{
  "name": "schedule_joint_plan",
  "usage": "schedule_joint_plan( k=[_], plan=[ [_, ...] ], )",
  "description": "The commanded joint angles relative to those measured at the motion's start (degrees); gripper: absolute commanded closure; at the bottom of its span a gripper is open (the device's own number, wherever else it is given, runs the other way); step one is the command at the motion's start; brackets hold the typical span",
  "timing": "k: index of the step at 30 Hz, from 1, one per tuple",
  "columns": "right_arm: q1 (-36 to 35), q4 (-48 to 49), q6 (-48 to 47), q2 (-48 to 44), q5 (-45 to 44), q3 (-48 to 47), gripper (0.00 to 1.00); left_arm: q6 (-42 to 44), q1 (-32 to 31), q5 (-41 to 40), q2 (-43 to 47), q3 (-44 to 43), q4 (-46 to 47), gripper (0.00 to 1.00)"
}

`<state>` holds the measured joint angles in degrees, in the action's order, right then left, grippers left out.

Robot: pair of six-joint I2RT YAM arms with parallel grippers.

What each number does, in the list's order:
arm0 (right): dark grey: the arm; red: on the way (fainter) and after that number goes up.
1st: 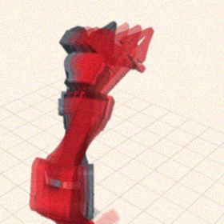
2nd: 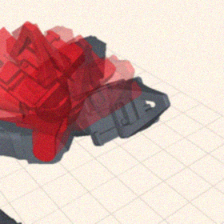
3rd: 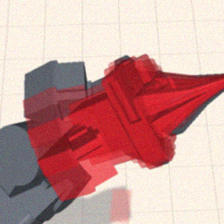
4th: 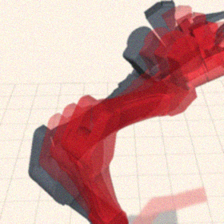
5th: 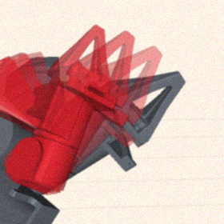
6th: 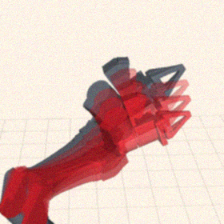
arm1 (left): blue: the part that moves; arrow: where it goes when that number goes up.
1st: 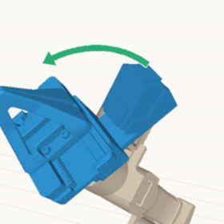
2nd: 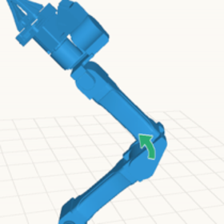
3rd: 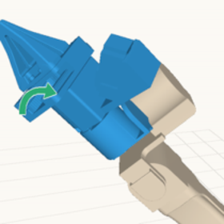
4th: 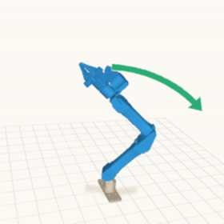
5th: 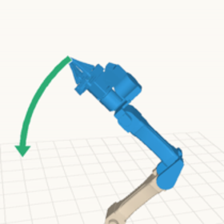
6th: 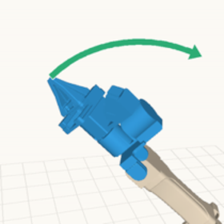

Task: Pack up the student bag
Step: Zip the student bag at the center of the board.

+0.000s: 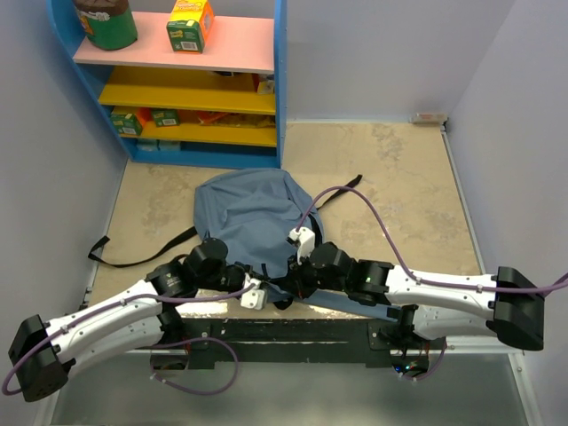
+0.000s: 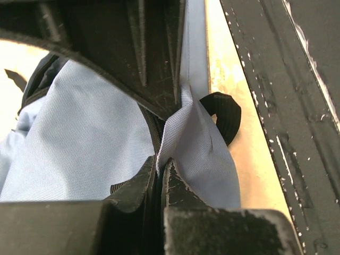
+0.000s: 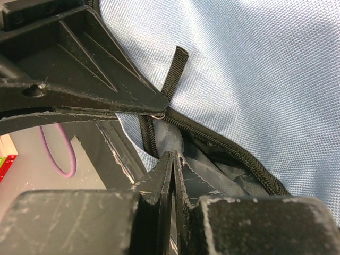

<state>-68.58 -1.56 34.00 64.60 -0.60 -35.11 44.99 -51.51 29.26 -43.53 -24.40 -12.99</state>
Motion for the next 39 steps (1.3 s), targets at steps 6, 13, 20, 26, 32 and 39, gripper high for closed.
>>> schedule_joint_plan(
  k=[6, 13, 20, 26, 32, 39],
  plan=[
    [-0.7, 0.9, -0.5, -0.5, -0.2, -1.4, 0.91, 24.7, -7.7, -17.3, 9.7, 7.1, 6.5, 1.0],
    [-0.2, 1.1, -0.7, -3.2, -1.0, -0.1, 0.82, 35.3, -14.1, -27.0, 15.5, 15.6, 19.9, 1.0],
    [8.2, 4.0, -2.4, -5.2, 4.5, -4.3, 0.29, 36.1, -18.0, -30.7, 15.1, 16.6, 20.3, 1.0],
    [11.2, 10.8, -5.2, -1.4, 11.5, -4.4, 0.15, 37.4, -18.3, -31.1, 15.1, 16.2, 19.5, 1.0],
    [11.2, 13.5, -7.8, 5.6, 14.1, -7.2, 0.3, 38.8, -18.5, -31.9, 15.1, 16.8, 20.7, 1.0],
    [11.3, 16.3, -7.8, 8.3, 14.2, -7.0, 0.33, 39.6, -18.5, -32.2, 15.6, 17.2, 21.0, 1.0]
  ],
)
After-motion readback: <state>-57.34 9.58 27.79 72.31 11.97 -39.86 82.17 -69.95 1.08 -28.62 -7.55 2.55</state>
